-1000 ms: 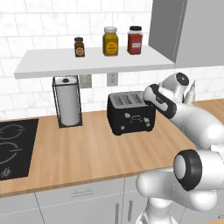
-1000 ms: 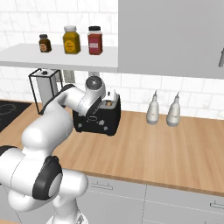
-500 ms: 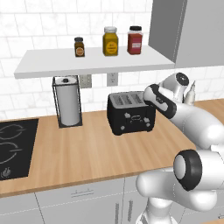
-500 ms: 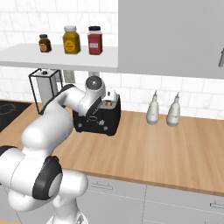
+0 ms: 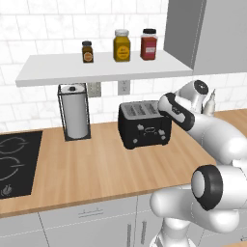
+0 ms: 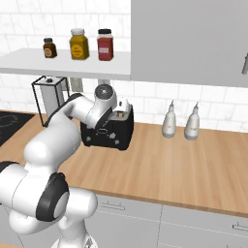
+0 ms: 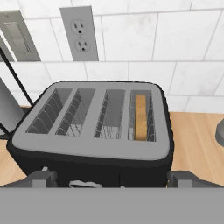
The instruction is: Start the toaster. Once the lever pops up, take the bread to the plate on the dining counter.
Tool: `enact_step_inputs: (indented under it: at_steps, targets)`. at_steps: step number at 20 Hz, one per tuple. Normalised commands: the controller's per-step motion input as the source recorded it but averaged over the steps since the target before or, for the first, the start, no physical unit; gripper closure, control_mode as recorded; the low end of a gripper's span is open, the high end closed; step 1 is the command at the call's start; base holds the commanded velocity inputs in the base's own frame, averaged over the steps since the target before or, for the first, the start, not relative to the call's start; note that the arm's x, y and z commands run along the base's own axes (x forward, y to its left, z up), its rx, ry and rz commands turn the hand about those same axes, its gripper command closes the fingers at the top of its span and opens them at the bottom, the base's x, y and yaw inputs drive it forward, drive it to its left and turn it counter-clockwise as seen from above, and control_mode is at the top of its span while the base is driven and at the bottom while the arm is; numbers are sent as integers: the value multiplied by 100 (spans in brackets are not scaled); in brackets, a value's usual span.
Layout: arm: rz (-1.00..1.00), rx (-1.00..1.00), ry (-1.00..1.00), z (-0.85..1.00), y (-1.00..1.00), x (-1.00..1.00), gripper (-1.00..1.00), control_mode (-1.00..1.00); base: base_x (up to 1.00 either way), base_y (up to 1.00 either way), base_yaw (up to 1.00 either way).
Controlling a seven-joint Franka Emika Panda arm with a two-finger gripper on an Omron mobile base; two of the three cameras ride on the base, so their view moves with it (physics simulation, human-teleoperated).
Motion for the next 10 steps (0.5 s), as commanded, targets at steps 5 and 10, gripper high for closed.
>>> enact_step_inputs:
  at_steps: [5,10]
  targets:
    - [0,0,0,0,0,0,-100,-100,0,0,0]
    - [0,0,0,0,0,0,-100,-100,0,0,0]
